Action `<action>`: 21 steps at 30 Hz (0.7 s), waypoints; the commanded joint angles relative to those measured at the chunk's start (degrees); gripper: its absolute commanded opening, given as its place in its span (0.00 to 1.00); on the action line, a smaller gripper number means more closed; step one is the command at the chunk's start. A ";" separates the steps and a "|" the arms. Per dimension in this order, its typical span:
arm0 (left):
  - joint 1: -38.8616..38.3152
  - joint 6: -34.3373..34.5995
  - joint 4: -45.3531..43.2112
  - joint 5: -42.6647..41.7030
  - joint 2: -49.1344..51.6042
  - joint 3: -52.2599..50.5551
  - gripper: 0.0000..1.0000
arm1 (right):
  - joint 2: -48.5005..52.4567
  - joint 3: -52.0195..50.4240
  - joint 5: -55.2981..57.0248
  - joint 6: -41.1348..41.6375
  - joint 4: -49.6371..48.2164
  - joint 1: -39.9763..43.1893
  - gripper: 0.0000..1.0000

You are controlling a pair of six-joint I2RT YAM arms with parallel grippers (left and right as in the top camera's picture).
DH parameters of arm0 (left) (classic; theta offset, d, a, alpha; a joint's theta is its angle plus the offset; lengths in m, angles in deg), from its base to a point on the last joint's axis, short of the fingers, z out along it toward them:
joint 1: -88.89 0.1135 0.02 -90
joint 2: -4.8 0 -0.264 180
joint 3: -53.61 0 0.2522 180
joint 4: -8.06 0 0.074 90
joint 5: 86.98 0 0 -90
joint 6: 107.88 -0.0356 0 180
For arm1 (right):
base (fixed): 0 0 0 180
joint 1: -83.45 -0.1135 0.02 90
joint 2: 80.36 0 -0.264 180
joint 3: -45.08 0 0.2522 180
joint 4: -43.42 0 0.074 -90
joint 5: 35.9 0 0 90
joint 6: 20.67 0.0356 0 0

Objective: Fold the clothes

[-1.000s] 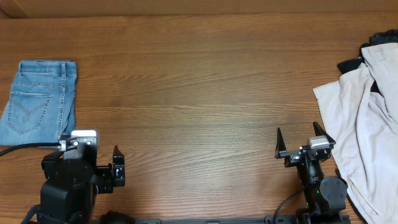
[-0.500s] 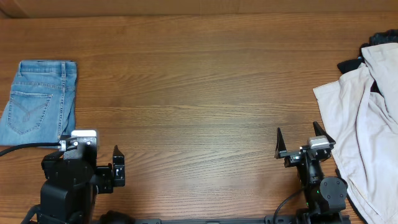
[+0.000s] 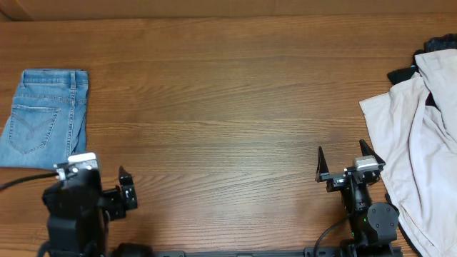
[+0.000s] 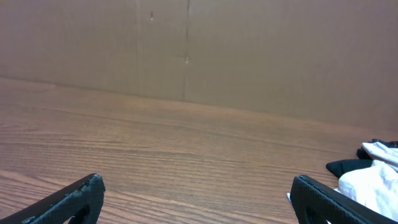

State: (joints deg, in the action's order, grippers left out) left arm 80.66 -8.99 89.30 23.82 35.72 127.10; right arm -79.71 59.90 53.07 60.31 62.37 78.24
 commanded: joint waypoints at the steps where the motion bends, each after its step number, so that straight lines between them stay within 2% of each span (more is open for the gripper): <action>1: 0.76 0.37 -8.44 -4.50 -7.30 -11.91 1.00 | -0.48 -0.59 0.57 0.00 -0.37 0.42 1.00; 5: 0.76 0.37 -22.27 -10.16 -15.04 -26.40 1.00 | -0.48 -0.59 0.57 0.00 -0.37 0.42 1.00; 11: 2.25 0.42 -48.17 -16.55 -28.48 -48.52 1.00 | -0.48 -0.59 0.57 0.00 -0.37 0.42 1.00; 18: 4.39 -0.24 -63.01 -17.44 -30.73 -58.45 1.00 | -0.48 -0.59 0.57 0.00 -0.37 0.42 1.00; 21: 4.98 -4.09 -63.28 -18.12 -30.75 -59.52 1.00 | -0.48 -0.59 0.57 0.00 -0.37 0.42 1.00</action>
State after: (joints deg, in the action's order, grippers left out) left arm 84.88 -9.15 26.88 7.18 5.75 68.58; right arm -79.73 59.90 53.09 60.31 62.37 78.24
